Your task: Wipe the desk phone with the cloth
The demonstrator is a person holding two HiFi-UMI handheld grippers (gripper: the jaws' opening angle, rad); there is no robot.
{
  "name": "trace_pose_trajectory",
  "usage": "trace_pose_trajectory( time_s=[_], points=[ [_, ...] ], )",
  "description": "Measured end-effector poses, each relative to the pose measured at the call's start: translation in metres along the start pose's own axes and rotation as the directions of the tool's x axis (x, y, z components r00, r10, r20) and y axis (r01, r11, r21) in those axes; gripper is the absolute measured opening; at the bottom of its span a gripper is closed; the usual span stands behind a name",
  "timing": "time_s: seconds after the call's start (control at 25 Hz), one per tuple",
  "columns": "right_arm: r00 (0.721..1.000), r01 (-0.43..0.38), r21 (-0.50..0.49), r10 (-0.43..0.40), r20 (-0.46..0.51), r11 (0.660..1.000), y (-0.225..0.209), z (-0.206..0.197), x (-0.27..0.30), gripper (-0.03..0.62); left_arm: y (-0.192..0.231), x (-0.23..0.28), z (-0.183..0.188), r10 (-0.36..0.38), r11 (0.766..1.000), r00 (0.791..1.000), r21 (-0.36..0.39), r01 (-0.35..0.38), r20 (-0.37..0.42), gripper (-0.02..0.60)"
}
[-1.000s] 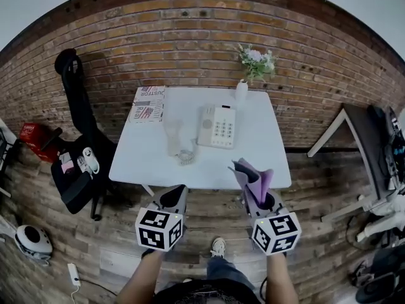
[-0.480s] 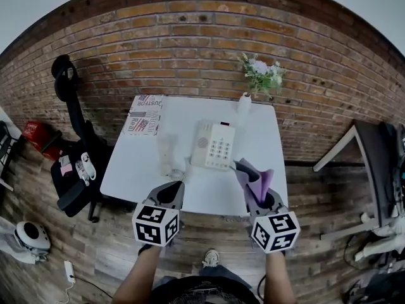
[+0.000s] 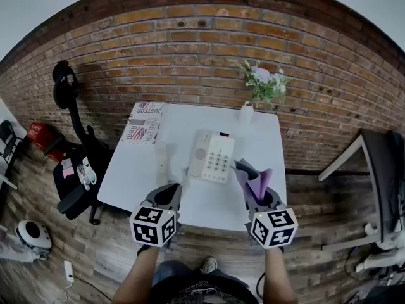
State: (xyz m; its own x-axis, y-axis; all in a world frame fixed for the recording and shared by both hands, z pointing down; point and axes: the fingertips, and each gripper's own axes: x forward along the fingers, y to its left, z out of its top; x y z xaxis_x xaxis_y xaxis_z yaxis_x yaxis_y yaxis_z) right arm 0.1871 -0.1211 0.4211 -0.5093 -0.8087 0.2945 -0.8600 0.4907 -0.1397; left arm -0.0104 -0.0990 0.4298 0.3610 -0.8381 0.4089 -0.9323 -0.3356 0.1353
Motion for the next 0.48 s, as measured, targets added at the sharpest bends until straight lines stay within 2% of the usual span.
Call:
trace_pose_trajectory(
  time_s=[0.24,0.48],
  points=[
    [1.000,0.017,0.032,-0.017,-0.014,0.999,-0.024,0.000,0.034,0.048,0.011,0.016,0.005,0.012,1.000,1.000,0.001,-0.012,-0.001,0.005],
    [0.998,0.052,0.043,-0.050,-0.044,0.998,-0.045,-0.003,0.077,0.046,0.028,0.043,0.007,-0.011,1.000,1.000,0.002,0.011,-0.016,0.005]
  ],
)
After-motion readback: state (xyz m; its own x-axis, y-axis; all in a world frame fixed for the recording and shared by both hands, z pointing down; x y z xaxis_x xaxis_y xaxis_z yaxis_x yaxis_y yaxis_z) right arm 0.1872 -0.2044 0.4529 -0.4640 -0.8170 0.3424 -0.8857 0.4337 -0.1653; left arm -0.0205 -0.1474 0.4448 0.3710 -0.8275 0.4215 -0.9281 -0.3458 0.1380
